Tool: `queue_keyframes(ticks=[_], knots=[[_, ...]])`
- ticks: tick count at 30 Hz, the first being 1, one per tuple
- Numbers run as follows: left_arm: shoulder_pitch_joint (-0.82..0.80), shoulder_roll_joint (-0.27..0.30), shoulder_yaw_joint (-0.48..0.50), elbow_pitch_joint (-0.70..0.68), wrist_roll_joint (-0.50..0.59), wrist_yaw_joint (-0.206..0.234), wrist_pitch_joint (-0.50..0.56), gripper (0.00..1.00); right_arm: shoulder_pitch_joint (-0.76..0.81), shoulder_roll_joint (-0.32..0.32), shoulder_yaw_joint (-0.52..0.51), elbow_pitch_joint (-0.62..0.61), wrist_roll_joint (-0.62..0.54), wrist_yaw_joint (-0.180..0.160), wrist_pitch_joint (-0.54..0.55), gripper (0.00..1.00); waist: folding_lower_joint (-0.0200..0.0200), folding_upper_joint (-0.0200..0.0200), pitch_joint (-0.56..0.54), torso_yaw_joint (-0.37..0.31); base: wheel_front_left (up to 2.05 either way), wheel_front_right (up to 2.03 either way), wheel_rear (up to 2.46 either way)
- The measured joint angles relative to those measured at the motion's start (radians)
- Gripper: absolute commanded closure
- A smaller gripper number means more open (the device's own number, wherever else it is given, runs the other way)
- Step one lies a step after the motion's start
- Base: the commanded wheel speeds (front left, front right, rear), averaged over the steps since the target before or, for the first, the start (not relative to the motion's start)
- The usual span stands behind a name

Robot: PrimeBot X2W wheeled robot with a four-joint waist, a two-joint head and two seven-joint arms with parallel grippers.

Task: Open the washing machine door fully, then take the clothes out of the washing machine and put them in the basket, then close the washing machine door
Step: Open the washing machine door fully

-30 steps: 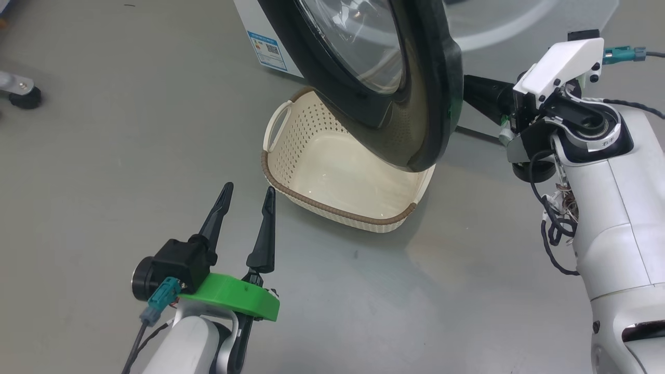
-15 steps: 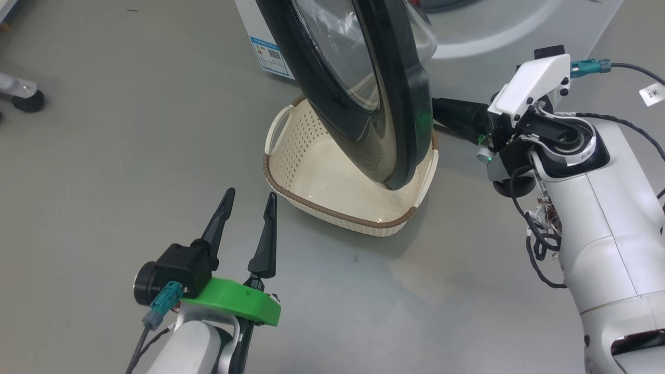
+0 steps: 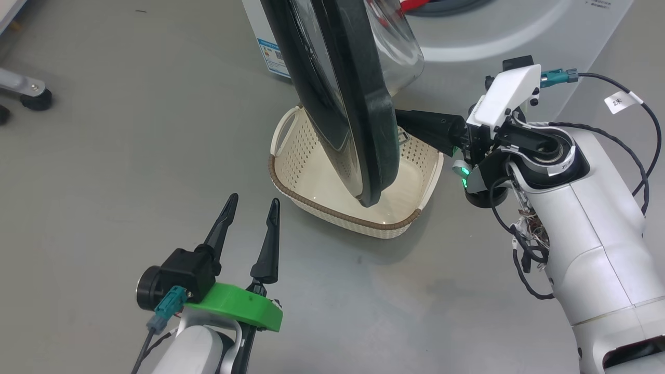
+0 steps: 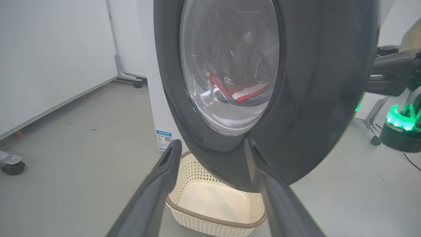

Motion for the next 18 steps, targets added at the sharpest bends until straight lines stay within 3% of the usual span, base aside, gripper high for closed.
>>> queue_keyframes(ticks=[18], knots=[[0.001, 0.000, 0.001, -0.006, 0.000, 0.000, 0.000, 0.00, 0.002, -0.002, 0.106, -0.055, 0.071, -0.027, -0.057, 1.00, 0.0000, 0.0000, 0.026, 0.001, 0.00, 0.00, 0.00]])
